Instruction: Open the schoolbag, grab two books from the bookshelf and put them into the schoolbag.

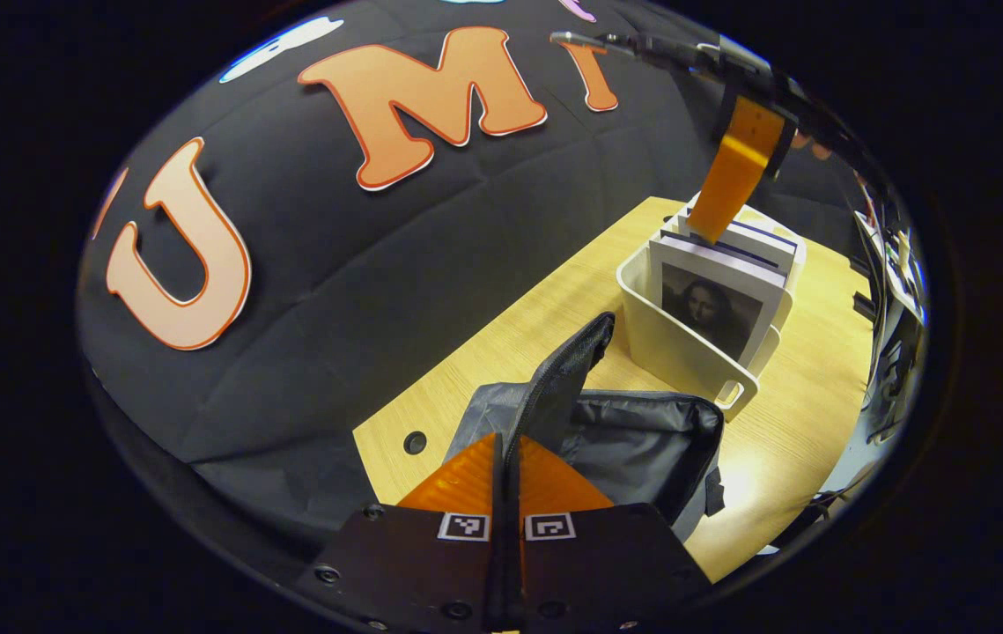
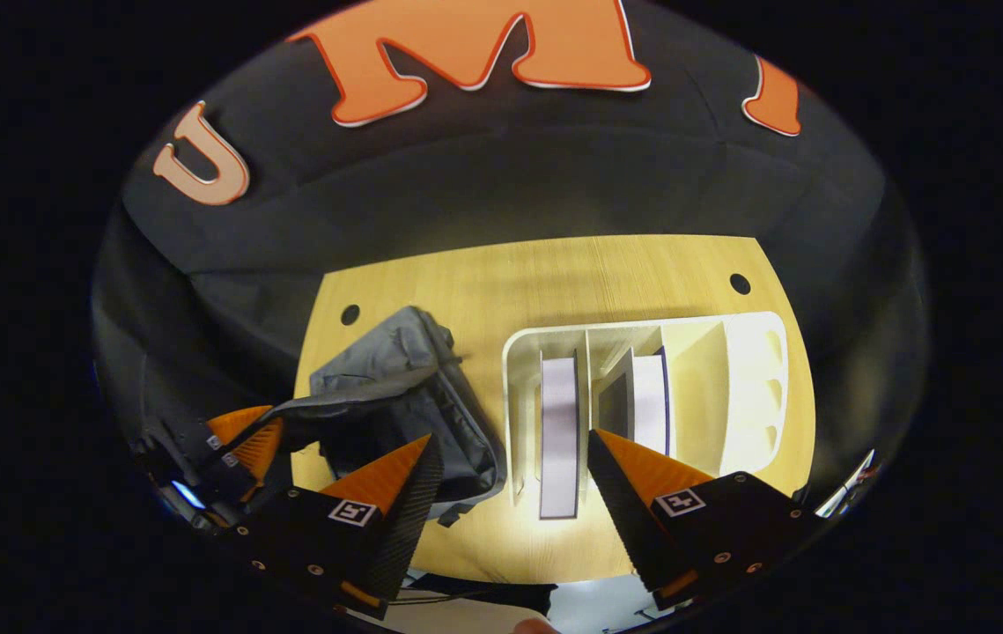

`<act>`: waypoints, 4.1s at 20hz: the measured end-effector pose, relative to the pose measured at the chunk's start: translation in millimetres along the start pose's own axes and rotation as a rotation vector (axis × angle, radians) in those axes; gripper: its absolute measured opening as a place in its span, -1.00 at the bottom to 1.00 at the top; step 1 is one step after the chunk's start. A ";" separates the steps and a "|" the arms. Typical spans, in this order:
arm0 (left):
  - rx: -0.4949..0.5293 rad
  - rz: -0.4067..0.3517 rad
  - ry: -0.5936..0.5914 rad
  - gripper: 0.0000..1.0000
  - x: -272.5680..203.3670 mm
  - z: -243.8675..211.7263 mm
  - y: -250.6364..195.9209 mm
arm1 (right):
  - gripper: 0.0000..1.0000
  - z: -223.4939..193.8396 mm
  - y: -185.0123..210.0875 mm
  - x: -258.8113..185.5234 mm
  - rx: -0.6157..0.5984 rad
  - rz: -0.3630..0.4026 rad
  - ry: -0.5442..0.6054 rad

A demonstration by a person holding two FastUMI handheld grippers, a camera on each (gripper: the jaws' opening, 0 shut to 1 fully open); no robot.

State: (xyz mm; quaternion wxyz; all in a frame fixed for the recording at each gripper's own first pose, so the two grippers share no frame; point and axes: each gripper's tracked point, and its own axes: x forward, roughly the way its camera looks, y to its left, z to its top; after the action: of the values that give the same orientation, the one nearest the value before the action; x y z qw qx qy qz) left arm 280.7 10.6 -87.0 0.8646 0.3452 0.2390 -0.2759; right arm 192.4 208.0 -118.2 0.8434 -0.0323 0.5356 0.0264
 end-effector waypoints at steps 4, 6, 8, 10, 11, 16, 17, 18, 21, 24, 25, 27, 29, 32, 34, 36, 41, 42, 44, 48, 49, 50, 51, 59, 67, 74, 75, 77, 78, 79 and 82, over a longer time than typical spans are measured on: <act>-0.002 0.001 0.014 -1.00 3.4 -1.8 1.4 | 0.98 -0.4 -12.7 41.6 -0.028 -0.070 0.079; -0.004 -0.001 0.015 -0.99 3.3 -1.7 0.1 | 0.98 -4.9 -22.2 61.3 -0.003 -0.111 0.108; -0.007 -0.001 0.020 -0.99 3.4 -3.3 -1.0 | 0.73 -10.6 -23.3 75.7 0.049 -0.104 0.140; -0.007 -0.001 0.023 -0.99 3.0 -3.0 0.4 | 0.68 -14.3 -27.0 85.0 0.070 -0.097 0.159; -0.006 -0.002 0.024 -1.00 2.0 -2.8 0.2 | 0.43 -14.6 -29.1 88.3 0.079 -0.098 0.159; -0.015 -0.009 0.031 -0.98 3.3 -4.2 -1.3 | -0.28 -7.5 -32.9 80.8 0.133 -0.117 0.127; -0.018 -0.012 0.031 -0.99 4.5 -4.6 -2.1 | -0.28 -4.9 -32.4 74.2 0.126 -0.118 0.119; -0.020 -0.014 0.032 -0.99 4.6 -5.3 -2.6 | -0.31 -3.1 -31.2 63.5 0.117 -0.119 0.108; -0.018 -0.023 0.013 -1.00 4.2 -4.5 -1.9 | -0.32 3.2 -25.9 16.1 0.099 -0.136 0.061; -0.018 -0.038 0.004 -0.99 6.6 -8.1 -3.5 | -0.33 15.7 -17.6 -32.7 0.074 -0.158 -0.022; -0.011 -0.044 0.003 -0.99 5.9 -9.1 -3.8 | -0.34 18.6 -12.2 -49.7 0.081 -0.149 -0.055; 0.016 -0.052 -0.004 -0.99 4.5 -9.4 -2.2 | -0.34 16.6 -3.9 -83.3 0.110 -0.124 -0.119; 0.037 -0.060 -0.011 -0.99 1.8 -9.4 -2.5 | -0.34 -1.3 -3.4 -122.1 0.153 -0.100 -0.174; 0.067 -0.060 -0.015 -0.99 1.3 -8.1 -1.2 | -0.35 -29.3 -7.3 -167.6 0.248 -0.021 -0.288; 0.083 -0.058 -0.012 -0.99 0.8 -5.0 -1.4 | -0.36 -57.2 -8.7 -179.1 0.355 0.063 -0.354; 0.098 -0.053 -0.011 -0.99 0.6 -2.3 0.2 | -0.37 -91.2 -7.1 -182.0 0.475 0.184 -0.388; 0.148 -0.047 -0.001 -0.99 -2.0 7.5 1.4 | -0.38 -165.9 21.0 -122.1 0.795 0.509 -0.405; 0.151 -0.044 0.000 -0.99 -2.8 8.2 2.6 | -0.38 -169.5 29.1 -108.2 0.846 0.556 -0.401; 0.157 -0.043 0.007 -0.99 -2.0 8.8 2.1 | -0.38 -171.4 48.2 -73.8 0.943 0.634 -0.387; 0.154 -0.039 0.006 -1.00 -5.8 12.0 0.6 | -0.38 -153.2 80.5 -9.7 1.030 0.669 -0.352; 0.156 -0.039 0.005 -0.99 -6.3 13.6 -0.6 | -0.38 -143.3 90.3 8.5 1.040 0.669 -0.350; 0.158 -0.036 0.002 -0.99 -6.8 16.0 -1.0 | -0.38 -136.7 98.9 24.7 1.045 0.656 -0.340; 0.158 -0.031 -0.016 -0.99 -8.9 21.6 -2.2 | -0.38 -129.1 108.3 43.6 1.043 0.625 -0.328; 0.210 -0.019 -0.008 -0.99 -15.0 23.7 -5.8 | -0.38 -81.7 151.0 108.2 1.089 0.584 -0.352; 0.203 -0.017 0.012 -0.99 -6.1 10.9 0.1 | -0.13 -87.2 168.0 150.3 1.148 0.450 -0.211; 0.112 -0.053 0.012 -0.99 -3.2 -0.4 3.1 | 0.97 -108.3 153.7 142.6 1.102 0.377 -0.096; 0.112 -0.049 0.012 -0.99 -2.8 -1.0 4.7 | 0.97 -110.1 148.9 138.5 1.087 0.368 -0.103; 0.102 -0.055 0.009 -0.99 -5.2 -3.6 4.6 | 0.97 -110.2 134.7 125.7 1.069 0.374 -0.126; 0.097 -0.057 0.008 -0.99 -6.1 -4.1 4.5 | 0.97 -110.2 128.6 119.2 1.069 0.380 -0.136; 0.087 -0.061 0.005 -0.98 -6.6 -4.8 3.8 | 0.97 -112.8 120.9 111.2 1.064 0.383 -0.146; 0.064 -0.070 0.003 -0.99 -7.5 -9.4 5.3 | 0.97 -129.9 109.3 84.5 1.013 0.406 -0.142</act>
State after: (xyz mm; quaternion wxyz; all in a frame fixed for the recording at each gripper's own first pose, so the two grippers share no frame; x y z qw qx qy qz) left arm 276.5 23.0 -86.1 0.8426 0.3646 0.2431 -0.3130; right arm 102.6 307.0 -252.7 0.7654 0.4835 0.4188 -0.0704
